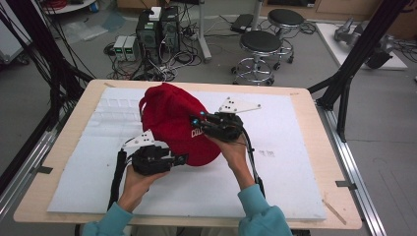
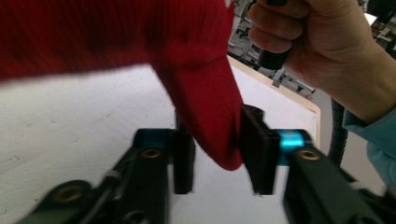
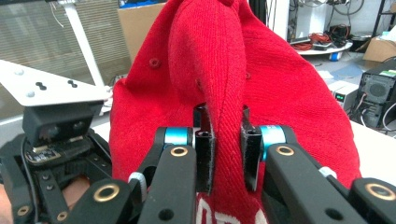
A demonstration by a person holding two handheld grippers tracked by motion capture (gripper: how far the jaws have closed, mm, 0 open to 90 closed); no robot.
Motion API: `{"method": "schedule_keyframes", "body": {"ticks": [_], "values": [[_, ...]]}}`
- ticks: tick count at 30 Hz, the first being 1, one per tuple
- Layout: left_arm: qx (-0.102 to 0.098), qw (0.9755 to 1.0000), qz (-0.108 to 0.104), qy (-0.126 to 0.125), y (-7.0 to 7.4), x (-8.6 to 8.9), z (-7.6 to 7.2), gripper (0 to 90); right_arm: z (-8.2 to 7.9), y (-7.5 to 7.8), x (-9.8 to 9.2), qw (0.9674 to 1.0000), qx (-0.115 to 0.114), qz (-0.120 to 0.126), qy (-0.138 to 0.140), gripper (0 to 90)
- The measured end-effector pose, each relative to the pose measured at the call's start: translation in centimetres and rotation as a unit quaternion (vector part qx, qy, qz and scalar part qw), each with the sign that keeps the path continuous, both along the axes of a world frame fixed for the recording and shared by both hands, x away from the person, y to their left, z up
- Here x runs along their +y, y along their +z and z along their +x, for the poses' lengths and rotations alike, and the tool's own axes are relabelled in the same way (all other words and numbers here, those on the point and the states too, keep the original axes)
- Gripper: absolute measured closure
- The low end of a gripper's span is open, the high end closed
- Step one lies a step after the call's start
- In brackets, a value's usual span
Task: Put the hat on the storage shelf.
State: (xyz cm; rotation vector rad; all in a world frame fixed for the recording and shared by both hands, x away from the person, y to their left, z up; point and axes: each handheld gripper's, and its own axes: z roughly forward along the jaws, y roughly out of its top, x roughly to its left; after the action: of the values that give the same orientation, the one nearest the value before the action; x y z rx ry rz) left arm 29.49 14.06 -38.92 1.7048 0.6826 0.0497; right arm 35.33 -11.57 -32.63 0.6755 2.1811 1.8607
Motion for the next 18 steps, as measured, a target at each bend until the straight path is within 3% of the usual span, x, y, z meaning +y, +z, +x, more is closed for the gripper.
{"method": "schedule_keyframes", "body": {"ticks": [3,7,15,17,18], "values": [[0.005,0.9999,-0.006,-0.008,0.08,0.13,-0.02,74.8,0.03,-0.04,0.05,1.0000,0.000,0.001,0.004,80.9],[-0.007,0.9999,-0.011,-0.007,0.33,0.37,-0.21,83.9,0.00,-0.08,0.09,0.9999,0.002,0.009,0.012,80.3],[-0.002,0.9999,-0.004,-0.013,0.45,0.49,-0.42,85.4,0.06,-0.57,0.18,0.9998,0.002,0.009,0.015,76.3],[-0.003,0.9999,0.001,-0.012,0.50,0.54,-0.45,85.3,0.00,-0.57,0.28,0.9999,-0.001,0.004,0.014,71.9],[0.001,0.9999,0.009,-0.006,0.53,0.70,-0.41,85.3,-0.09,-0.51,0.38,0.9999,-0.009,-0.002,0.006,53.8]]}}
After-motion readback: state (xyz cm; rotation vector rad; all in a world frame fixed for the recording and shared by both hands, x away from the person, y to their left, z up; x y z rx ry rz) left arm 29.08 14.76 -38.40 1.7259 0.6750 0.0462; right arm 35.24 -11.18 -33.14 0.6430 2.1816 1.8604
